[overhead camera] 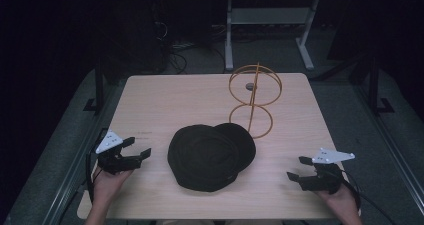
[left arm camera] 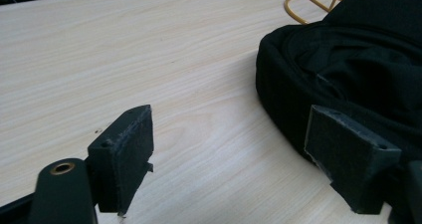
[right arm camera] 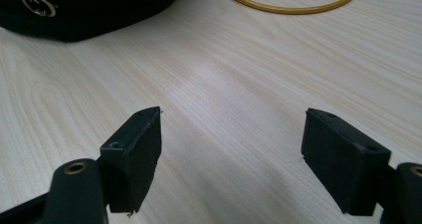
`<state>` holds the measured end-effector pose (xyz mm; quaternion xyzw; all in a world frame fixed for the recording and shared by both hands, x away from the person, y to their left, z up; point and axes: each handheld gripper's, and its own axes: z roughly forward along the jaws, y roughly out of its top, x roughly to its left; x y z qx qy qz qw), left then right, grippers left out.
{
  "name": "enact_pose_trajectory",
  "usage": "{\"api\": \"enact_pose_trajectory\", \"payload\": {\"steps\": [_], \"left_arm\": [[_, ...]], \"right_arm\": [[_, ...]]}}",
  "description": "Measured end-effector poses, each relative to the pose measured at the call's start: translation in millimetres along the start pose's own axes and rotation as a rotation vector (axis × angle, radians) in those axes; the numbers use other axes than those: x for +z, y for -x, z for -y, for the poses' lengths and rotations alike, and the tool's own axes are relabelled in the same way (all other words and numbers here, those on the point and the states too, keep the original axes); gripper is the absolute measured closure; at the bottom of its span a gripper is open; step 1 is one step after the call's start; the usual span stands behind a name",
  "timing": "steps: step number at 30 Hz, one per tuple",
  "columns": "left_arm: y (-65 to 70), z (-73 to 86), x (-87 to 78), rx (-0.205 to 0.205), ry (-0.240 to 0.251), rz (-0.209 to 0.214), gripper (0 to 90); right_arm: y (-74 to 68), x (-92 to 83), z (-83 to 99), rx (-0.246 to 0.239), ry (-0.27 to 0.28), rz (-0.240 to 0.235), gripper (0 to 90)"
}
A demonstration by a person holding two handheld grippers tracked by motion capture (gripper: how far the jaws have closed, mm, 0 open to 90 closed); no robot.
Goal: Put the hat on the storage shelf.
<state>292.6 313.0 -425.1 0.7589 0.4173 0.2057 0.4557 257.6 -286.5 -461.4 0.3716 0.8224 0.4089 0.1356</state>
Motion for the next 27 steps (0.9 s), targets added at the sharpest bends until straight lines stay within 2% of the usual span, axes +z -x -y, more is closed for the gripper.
{"api": "enact_pose_trajectory", "payload": {"steps": [3,9,11,14,15,19,22,24,27], "left_arm": [[-0.9,1.2,1.3,-0.005,-0.013,0.008,18.4],[-1.1,2.6,-0.4,-0.005,-0.008,0.018,18.3],[-1.5,3.2,-0.7,-0.009,-0.008,0.016,18.2],[-2.4,3.4,-0.6,-0.012,-0.008,0.015,18.2],[-3.2,3.6,-0.3,-0.019,-0.006,0.011,18.2],[-4.1,3.5,0.5,-0.015,-0.015,0.007,18.2],[-4.0,4.1,0.6,-0.013,-0.014,0.005,18.2],[-3.9,4.2,0.1,-0.014,-0.013,0.006,18.2],[-3.5,4.1,-1.5,-0.017,-0.009,0.004,18.3]], "right_arm": [[-1.3,-0.2,0.2,-0.004,-0.002,-0.003,23.7],[-7.8,0.3,-6.6,-0.015,-0.005,-0.004,23.6],[-14.9,1.0,-15.2,-0.046,0.001,0.002,24.4],[-17.4,1.1,-20.3,-0.053,0.009,-0.007,24.4],[-19.5,1.7,-25.3,-0.072,0.025,-0.016,24.3],[-24.0,3.3,-33.1,-0.114,0.024,-0.030,24.3],[-28.9,4.3,-40.9,-0.130,0.029,-0.063,24.3],[-31.2,4.7,-43.4,-0.146,0.035,-0.067,24.2],[-42.3,9.3,-55.7,-0.207,0.028,-0.095,22.2]]}}
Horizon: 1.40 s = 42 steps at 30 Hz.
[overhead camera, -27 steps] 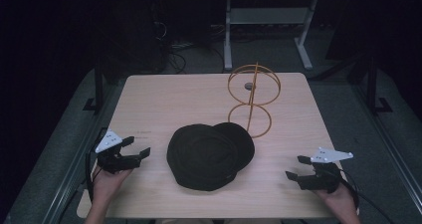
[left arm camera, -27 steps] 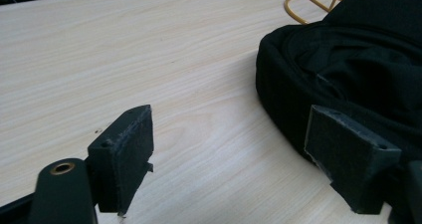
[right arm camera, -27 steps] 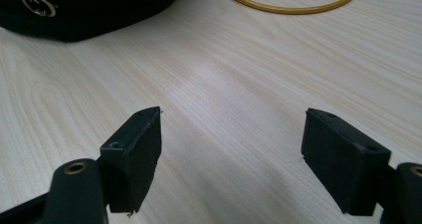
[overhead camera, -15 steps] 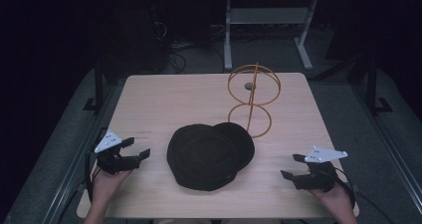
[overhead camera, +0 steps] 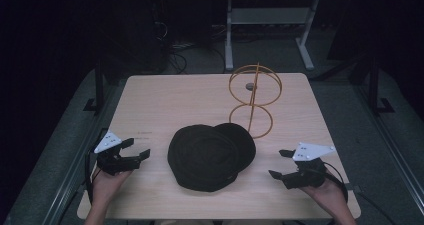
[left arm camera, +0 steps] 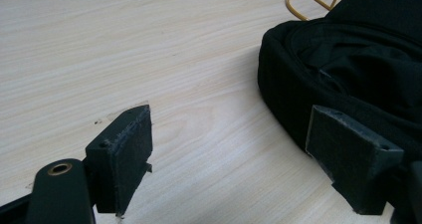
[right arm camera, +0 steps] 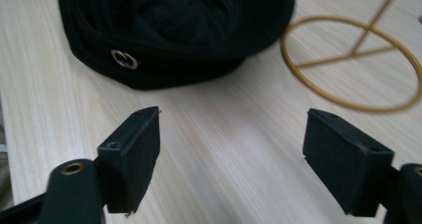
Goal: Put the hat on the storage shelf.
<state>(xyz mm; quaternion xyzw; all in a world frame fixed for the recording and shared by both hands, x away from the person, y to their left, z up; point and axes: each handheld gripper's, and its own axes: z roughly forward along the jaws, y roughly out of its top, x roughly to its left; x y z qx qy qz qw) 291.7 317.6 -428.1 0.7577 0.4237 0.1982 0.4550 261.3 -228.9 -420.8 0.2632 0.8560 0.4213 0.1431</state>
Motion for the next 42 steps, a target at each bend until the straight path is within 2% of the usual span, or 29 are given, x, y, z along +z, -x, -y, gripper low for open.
{"api": "enact_pose_trajectory", "payload": {"steps": [7,10,11,14,17,18,21,24,25,26,31,32,35,38,40,42], "left_arm": [[-1.5,0.4,0.5,-0.006,-0.001,0.001,18.2],[-2.6,0.5,0.7,-0.006,0.000,0.000,18.2],[-2.9,0.4,0.4,-0.006,-0.001,-0.001,18.2],[-4.0,1.0,-0.5,-0.014,0.004,-0.001,18.3],[-4.6,1.1,-0.6,-0.014,0.004,-0.002,18.2],[-5.0,1.4,-0.8,-0.019,0.007,-0.003,18.2],[-5.7,1.4,-0.9,-0.016,0.007,-0.002,18.2],[-6.1,1.4,-1.0,-0.015,0.008,-0.002,18.2],[-6.4,1.3,-1.4,-0.012,0.004,-0.002,18.2],[-6.5,1.3,-1.4,-0.012,0.005,-0.001,18.2],[-6.6,1.5,-1.6,-0.015,0.004,0.000,18.2],[-6.4,1.4,-1.8,-0.015,0.004,0.000,18.2],[-6.5,1.4,-1.9,-0.015,0.004,0.002,18.2],[-6.7,1.5,-1.9,-0.016,0.006,0.002,18.2],[-6.9,1.6,-1.9,-0.017,0.008,0.003,18.3],[-6.9,1.7,-1.8,-0.020,0.010,0.005,18.2]], "right_arm": [[-7.4,9.2,-20.2,-0.013,-0.027,-0.049,22.2],[-10.1,15.5,-36.1,0.008,-0.038,-0.091,20.7],[-10.1,15.5,-36.1,0.008,-0.038,-0.091,20.7],[-14.9,24.0,-52.8,0.018,-0.048,-0.127,15.1],[-18.5,28.5,-59.4,-0.001,-0.054,-0.130,15.1],[-24.0,33.4,-67.0,-0.026,-0.057,-0.136,15.1],[-29.9,39.3,-75.9,-0.048,-0.064,-0.150,15.3],[-36.7,47.1,-85.5,-0.096,-0.081,-0.164,17.8],[-36.7,47.1,-85.5,-0.096,-0.081,-0.164,17.8],[-40.9,50.9,-90.4,-0.107,-0.087,-0.180,21.8],[-51.4,59.6,-101.5,-0.148,-0.100,-0.210,26.4],[-57.0,64.2,-107.2,-0.174,-0.099,-0.226,29.8],[-62.3,68.4,-111.7,-0.189,-0.105,-0.241,32.6],[-70.3,77.7,-117.4,-0.215,-0.120,-0.267,39.5],[-72.7,79.7,-118.5,-0.210,-0.128,-0.270,41.4],[-77.1,86.9,-121.1,-0.214,-0.142,-0.285,47.1]]}}
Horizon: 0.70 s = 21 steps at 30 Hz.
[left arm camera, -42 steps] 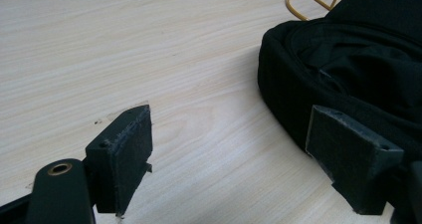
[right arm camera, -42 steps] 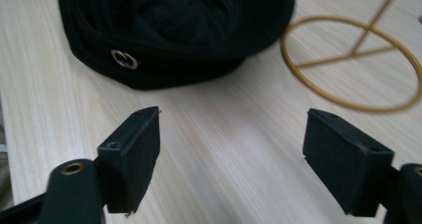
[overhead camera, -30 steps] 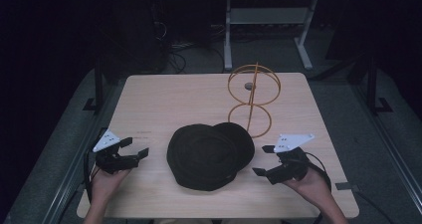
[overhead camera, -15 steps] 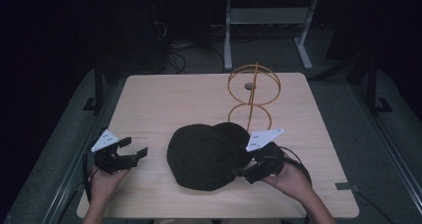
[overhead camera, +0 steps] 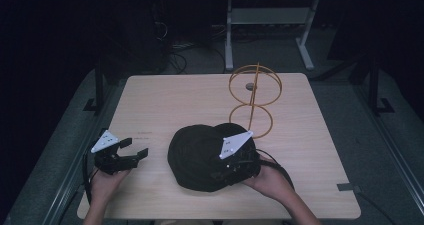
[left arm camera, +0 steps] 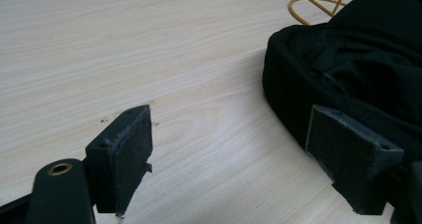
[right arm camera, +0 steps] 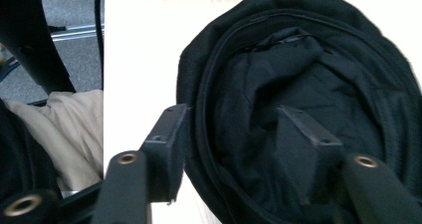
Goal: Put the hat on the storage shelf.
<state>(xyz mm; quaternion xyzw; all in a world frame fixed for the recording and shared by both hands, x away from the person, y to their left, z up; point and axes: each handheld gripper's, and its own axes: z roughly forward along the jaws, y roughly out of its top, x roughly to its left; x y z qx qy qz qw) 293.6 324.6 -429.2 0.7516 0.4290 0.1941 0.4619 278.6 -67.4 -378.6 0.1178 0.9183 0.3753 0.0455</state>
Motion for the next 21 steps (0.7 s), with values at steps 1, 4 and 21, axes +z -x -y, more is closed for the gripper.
{"api": "enact_pose_trajectory", "payload": {"steps": [1,4,21], "left_arm": [[0.0,0.0,0.1,0.000,0.000,0.001,18.2],[-0.1,0.1,0.2,0.000,0.000,0.002,18.3],[0.9,-0.5,-0.5,0.006,0.003,0.007,18.2]], "right_arm": [[-0.5,1.5,-0.9,0.000,-0.006,-0.003,48.9],[-1.7,6.4,-3.1,-0.015,-0.011,-0.013,52.1],[-5.0,52.8,-11.2,-0.009,-0.139,-0.063,60.6]]}}
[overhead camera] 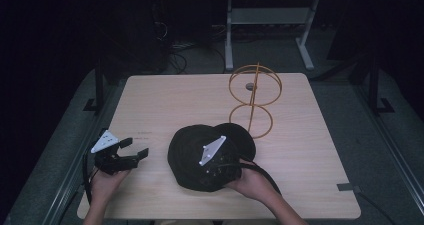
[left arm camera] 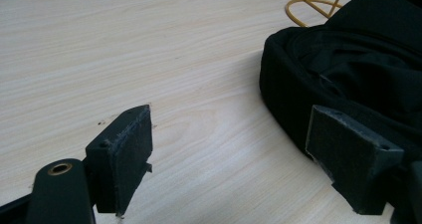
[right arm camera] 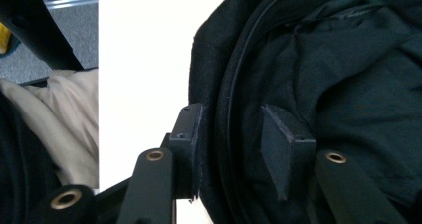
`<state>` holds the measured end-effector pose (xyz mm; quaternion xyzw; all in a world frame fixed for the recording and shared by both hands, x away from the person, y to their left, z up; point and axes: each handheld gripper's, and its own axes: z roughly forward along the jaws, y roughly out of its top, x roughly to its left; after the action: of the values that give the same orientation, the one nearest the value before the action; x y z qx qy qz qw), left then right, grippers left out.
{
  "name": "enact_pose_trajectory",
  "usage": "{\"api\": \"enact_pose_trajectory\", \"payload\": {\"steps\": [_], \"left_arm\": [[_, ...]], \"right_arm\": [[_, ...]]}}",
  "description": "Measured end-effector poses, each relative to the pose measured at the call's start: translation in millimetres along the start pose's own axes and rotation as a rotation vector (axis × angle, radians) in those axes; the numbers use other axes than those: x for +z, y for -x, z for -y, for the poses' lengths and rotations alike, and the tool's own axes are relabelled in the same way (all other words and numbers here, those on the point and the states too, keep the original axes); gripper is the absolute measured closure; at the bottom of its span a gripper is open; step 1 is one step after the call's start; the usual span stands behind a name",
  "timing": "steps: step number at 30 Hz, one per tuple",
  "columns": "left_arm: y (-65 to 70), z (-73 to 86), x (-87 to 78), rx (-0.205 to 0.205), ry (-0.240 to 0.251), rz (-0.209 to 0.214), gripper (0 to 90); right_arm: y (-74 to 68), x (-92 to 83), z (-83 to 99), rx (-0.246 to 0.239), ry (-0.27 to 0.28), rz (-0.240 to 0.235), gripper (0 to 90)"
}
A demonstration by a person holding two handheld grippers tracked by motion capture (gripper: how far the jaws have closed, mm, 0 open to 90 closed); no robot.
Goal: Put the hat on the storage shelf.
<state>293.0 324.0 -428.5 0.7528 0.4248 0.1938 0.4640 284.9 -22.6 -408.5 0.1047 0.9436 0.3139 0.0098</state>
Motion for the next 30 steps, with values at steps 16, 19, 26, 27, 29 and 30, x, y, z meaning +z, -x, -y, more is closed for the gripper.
{"api": "enact_pose_trajectory", "payload": {"steps": [16,19,26,27,29,30], "left_arm": [[1.7,-0.5,0.4,0.001,0.010,0.000,18.3],[2.1,-0.6,0.2,0.006,0.007,-0.001,18.3],[2.2,-0.4,0.6,0.012,0.002,0.003,18.3],[2.5,-0.6,0.4,0.015,0.002,0.004,18.4],[2.6,-0.8,0.2,0.017,0.000,0.003,18.4],[3.4,-0.9,0.5,0.014,0.003,0.006,18.4]], "right_arm": [[-4.4,26.5,-9.0,-0.034,-0.080,0.008,72.9],[-7.8,31.4,-9.8,-0.057,-0.096,0.014,76.1],[-7.6,29.0,-9.7,-0.051,-0.092,0.014,80.3],[-8.1,27.5,-9.9,-0.056,-0.091,0.015,80.4],[-8.5,26.1,-10.1,-0.056,-0.086,0.017,80.5],[-8.4,22.2,-10.0,-0.051,-0.073,0.016,80.4]]}}
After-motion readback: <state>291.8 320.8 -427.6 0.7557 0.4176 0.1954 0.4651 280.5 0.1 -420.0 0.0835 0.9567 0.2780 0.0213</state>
